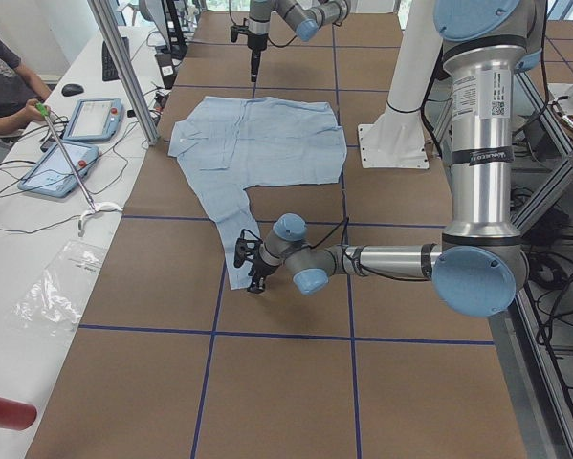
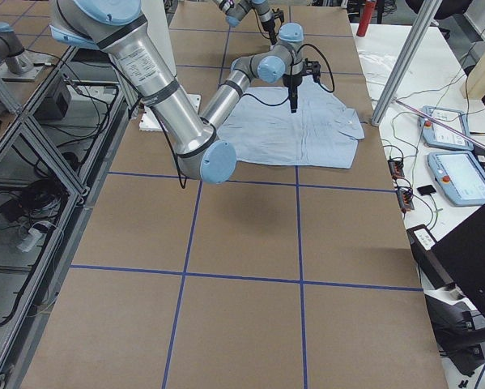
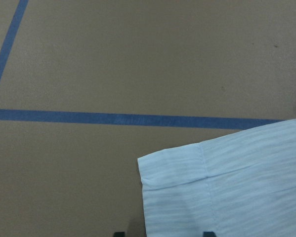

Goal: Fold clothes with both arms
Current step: 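Release the sleeve and lift the right gripper while the left gripper approaches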

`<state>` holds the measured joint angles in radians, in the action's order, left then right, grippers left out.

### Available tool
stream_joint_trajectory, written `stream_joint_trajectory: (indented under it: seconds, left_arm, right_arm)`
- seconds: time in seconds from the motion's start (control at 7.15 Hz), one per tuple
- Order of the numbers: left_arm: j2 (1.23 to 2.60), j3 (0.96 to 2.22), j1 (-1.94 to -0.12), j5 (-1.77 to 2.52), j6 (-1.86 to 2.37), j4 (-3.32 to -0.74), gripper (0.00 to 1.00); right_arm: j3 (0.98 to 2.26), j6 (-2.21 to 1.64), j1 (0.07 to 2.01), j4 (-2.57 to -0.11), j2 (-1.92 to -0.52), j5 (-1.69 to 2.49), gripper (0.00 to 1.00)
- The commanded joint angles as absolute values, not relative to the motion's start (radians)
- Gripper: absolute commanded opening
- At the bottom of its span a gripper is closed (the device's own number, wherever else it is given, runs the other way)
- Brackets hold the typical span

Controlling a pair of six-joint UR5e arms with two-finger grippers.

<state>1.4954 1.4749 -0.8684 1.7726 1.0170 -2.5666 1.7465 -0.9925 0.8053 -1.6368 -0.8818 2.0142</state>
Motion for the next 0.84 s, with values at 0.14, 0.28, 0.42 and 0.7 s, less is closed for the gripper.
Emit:
stream_joint_trajectory:
  seconds: [0.14,0.28,0.42,0.7]
  left_arm:
    - [1.496,1.479,-0.868,1.775,1.016,-2.566,0.26]
    - [1.496,1.482,-0.868,1.775,1.015,-2.566,0.21]
    - [1.496,1.486,-0.868,1.776,1.015,-2.566,0.0]
    - [1.494,1.508,-0.871,1.784,1.017,-2.566,0.0]
  right_arm:
    - [1.752,-0.992,0.805,-1.637,-0.89,2.014,1.0]
    - [1.752,-0.992,0.805,-1.637,-0.891,2.014,1.0]
    - [1.752,-0.992,0.807,-1.637,-0.891,2.014,1.0]
    - [1.755,-0.991,0.818,-1.637,-0.902,2.019,1.0]
